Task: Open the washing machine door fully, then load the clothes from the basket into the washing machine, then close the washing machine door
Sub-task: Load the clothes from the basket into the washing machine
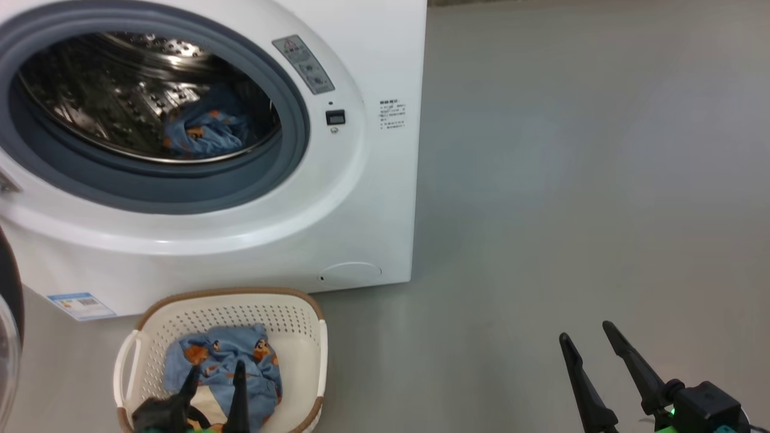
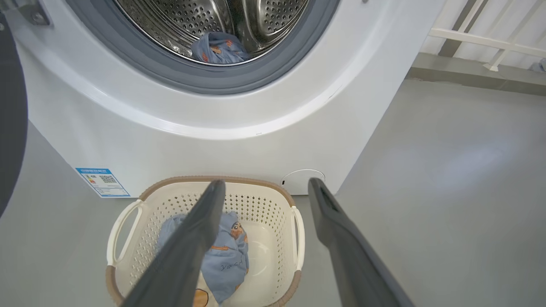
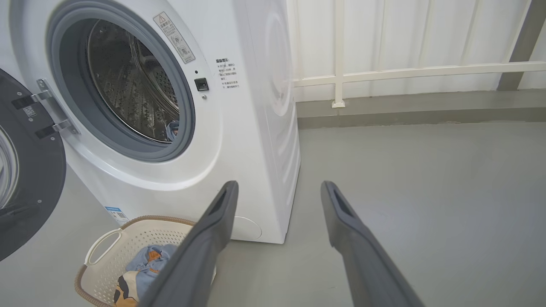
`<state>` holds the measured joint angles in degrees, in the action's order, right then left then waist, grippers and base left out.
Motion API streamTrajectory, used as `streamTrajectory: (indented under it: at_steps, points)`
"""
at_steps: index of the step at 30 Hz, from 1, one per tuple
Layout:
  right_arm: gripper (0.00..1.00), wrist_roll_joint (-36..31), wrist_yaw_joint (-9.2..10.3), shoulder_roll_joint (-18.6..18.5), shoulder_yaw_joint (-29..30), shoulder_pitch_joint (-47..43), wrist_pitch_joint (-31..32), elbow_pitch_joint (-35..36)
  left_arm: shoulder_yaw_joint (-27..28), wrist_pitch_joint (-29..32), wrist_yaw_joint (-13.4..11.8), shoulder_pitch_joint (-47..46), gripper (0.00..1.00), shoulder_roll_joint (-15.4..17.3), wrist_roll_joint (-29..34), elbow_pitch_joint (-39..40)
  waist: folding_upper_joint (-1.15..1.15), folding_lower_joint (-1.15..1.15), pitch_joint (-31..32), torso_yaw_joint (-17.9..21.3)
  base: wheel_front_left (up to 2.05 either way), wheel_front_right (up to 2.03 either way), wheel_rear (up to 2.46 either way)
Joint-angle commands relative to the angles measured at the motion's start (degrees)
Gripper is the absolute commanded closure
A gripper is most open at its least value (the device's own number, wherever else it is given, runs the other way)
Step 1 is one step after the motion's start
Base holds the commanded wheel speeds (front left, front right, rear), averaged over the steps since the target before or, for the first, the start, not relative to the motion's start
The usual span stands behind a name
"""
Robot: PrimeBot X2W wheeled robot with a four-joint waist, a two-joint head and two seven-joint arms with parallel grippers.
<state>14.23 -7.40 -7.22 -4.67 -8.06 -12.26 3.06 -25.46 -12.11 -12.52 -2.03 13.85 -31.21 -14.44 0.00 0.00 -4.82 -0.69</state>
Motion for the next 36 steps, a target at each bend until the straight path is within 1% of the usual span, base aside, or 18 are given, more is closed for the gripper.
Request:
streamTrajectory:
  at_steps: [1,7,12,19,23,27,30,36]
  points:
    - [0.0,0.4,-0.09,-1.1,-1.2,2.6,-0.5,1.7,1.5,-0.3,0.9,-4.1,0.0,-0.1,-0.4,-1.7,0.0,0.0,-2.4,0.5,0.0,0.0,0.0]
    - [0.0,1.2,-0.09,-2.1,-1.5,4.9,-0.9,2.1,0.5,-0.7,4.0,-11.6,0.0,-3.4,-1.2,-15.6,0.0,0.0,-7.2,1.8,0.0,0.0,0.0]
    - [0.0,2.0,-0.09,-2.9,-1.9,6.9,-1.4,2.2,0.1,-1.3,6.1,-18.3,0.0,-5.8,-1.4,-27.4,0.0,0.0,-11.6,3.0,0.0,0.0,0.0]
    - [0.0,3.3,-0.09,-3.4,-2.9,10.2,-2.2,2.0,-0.7,-1.0,8.1,-27.7,0.0,-7.2,-1.0,-41.6,0.0,0.0,-18.6,4.6,0.0,0.0,0.0]
    - [0.0,4.0,-0.09,-3.3,-3.8,12.5,-2.6,1.7,0.0,-0.7,8.6,-32.4,0.0,-7.1,-1.6,-47.4,0.0,0.0,-22.5,5.8,0.0,0.0,0.0]
    - [0.0,4.9,-0.09,-3.0,-4.6,15.2,-2.7,1.3,0.8,0.2,9.1,-36.3,0.0,-6.1,-2.4,-51.9,0.0,0.0,-26.5,7.2,0.0,0.0,0.0]
    - [0.0,5.4,-0.09,-2.7,-4.9,17.2,-2.7,1.8,1.1,1.1,9.0,-38.9,0.0,-5.0,-2.7,-54.4,0.0,0.0,-29.4,8.2,0.0,0.0,0.0]
    - [0.0,6.3,-0.09,-2.4,-6.0,20.8,-2.7,2.4,2.4,2.5,7.9,-43.0,0.0,-1.6,-3.7,-57.0,0.0,0.0,-35.2,10.2,0.0,0.0,0.0]
